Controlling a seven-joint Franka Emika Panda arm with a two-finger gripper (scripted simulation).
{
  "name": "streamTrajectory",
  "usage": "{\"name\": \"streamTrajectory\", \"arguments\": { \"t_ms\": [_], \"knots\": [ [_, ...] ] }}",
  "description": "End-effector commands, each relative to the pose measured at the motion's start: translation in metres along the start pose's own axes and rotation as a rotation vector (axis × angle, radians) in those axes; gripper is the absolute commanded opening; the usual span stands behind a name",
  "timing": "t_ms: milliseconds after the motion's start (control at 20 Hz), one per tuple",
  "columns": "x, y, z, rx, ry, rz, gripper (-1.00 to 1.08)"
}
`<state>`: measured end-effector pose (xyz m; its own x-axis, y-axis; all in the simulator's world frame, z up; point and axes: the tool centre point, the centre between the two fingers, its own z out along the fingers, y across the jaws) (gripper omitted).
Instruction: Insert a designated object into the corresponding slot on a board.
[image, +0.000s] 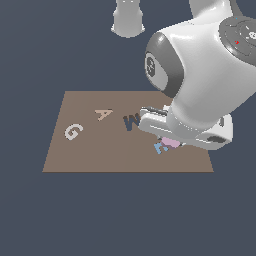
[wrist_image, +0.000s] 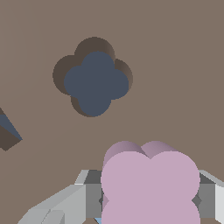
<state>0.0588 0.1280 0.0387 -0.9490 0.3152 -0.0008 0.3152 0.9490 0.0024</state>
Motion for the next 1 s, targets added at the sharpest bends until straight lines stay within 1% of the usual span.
{"name": "streamTrajectory", "arguments": {
  "t_ms": [0, 200, 450, 700, 950],
  "knots": [
    [0.014, -0.001, -0.001, 0.0, -0.001, -0.124, -1.0],
    [0.034, -0.007, -0.001, 0.0, 0.0, -0.292, -1.0],
    [0.052, -0.015, -0.001, 0.0, 0.001, -0.456, -1.0],
    [0.063, -0.023, -0.002, 0.001, 0.001, -0.575, -1.0],
    [0.07, -0.03, -0.002, 0.001, 0.001, -0.652, -1.0]
  ]
}}
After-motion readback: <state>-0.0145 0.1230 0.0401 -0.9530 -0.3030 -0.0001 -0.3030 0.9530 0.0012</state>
